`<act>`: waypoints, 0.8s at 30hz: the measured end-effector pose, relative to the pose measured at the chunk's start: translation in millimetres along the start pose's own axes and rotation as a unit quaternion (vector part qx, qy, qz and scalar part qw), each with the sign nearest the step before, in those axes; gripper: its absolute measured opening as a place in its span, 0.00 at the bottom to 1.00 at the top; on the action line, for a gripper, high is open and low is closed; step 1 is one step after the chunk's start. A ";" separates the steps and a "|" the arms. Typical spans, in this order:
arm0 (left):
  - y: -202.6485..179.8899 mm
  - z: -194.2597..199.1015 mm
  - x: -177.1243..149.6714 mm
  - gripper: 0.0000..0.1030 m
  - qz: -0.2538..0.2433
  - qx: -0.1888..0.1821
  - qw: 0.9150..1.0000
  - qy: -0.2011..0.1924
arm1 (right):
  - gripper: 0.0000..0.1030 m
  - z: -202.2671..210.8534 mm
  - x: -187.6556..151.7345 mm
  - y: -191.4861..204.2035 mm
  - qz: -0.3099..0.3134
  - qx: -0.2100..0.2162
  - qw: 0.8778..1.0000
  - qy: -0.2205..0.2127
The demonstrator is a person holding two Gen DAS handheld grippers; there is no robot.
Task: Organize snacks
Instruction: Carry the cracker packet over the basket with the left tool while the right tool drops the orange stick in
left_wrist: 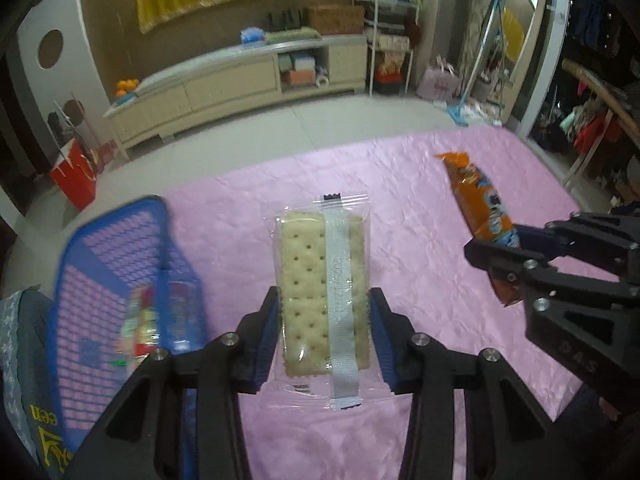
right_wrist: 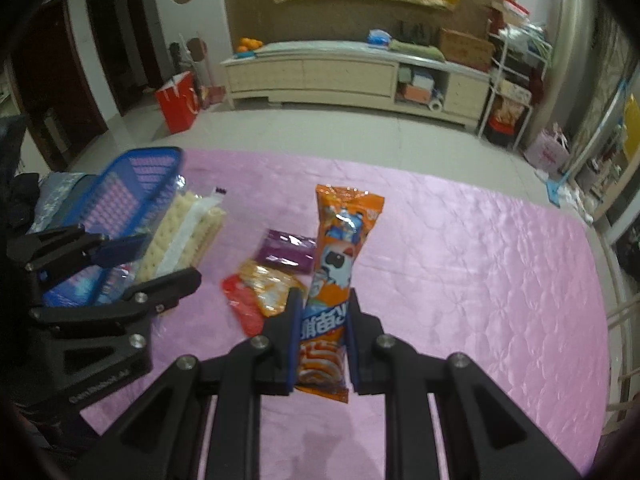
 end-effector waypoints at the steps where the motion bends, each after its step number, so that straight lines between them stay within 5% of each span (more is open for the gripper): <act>1: 6.4 7.5 1.4 0.39 0.001 0.003 1.000 -0.005 | 0.23 2.6 3.5 7.5 0.003 0.003 1.000 -0.003; 14: 132.5 90.2 -32.0 0.39 0.026 0.073 0.996 -0.037 | 0.23 4.9 32.8 132.0 0.041 0.076 0.996 -0.013; 24: 182.3 102.5 -64.8 0.39 0.068 0.092 0.993 -0.025 | 0.23 -31.3 22.9 190.8 0.043 0.095 0.994 0.047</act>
Point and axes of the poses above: each gripper's, at about its wrist camera, not at the fingertips, and z roughly against the way its jaws point, y to its left, x to its top, the point moved 5 cm from there along -z, roughly the way its jaws point, and after that the axes turned 11 degrees about -y, right-handed, at the moved point
